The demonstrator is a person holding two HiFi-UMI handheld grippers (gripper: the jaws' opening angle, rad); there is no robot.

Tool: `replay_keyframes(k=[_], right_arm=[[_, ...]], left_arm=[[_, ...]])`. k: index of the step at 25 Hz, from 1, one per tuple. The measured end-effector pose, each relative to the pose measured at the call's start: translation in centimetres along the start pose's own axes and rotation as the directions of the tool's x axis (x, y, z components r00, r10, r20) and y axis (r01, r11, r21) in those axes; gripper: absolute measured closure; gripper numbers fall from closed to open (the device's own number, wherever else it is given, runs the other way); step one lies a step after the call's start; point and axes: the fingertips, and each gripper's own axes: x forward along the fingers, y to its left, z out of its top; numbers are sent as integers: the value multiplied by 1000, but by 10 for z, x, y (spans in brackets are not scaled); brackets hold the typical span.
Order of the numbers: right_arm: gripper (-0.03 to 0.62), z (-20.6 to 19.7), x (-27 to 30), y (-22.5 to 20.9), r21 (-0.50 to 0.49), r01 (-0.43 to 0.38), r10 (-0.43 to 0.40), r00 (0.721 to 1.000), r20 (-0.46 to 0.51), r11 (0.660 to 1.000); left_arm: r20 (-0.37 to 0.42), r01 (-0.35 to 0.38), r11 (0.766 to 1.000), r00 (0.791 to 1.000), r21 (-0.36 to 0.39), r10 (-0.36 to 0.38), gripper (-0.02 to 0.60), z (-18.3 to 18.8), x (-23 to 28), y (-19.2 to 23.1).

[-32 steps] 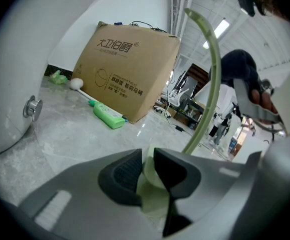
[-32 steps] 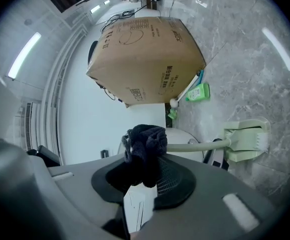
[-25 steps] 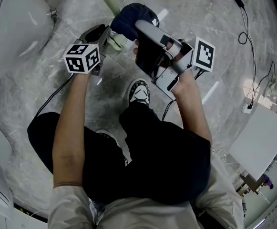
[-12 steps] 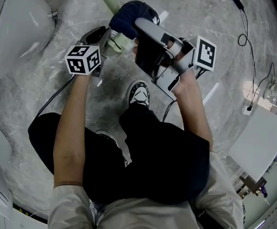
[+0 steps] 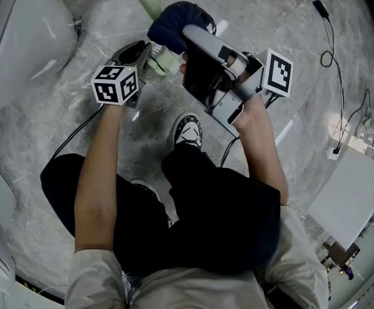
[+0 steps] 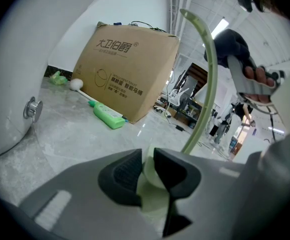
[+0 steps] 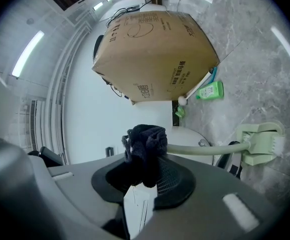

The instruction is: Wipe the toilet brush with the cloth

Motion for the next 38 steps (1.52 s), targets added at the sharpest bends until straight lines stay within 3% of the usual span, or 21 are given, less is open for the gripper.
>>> replay_keyframes(k=[13, 19, 26, 34, 38], right_arm=[[511, 0, 15, 24, -23, -33, 32, 999, -25, 999], [512, 5, 18, 32, -56, -42, 40, 999, -31, 998], [511, 4, 16, 40, -101, -52, 48, 998, -44, 994], [511, 0, 25, 54, -155, -73, 62, 995, -76, 985], [512, 0, 21, 66, -254, -69, 52, 996, -74, 965]], left_arm=[[3, 6, 1000, 1000, 1, -6, 581, -3, -4, -2], [-1, 18, 999, 1000, 34, -18, 581, 2, -2, -1], [8, -35, 997, 999, 74, 34, 581, 8, -11, 3], [96, -80, 997, 992, 12, 79, 581, 44, -35, 16], [144, -82, 996, 987, 20, 78, 581, 76, -48, 9]])
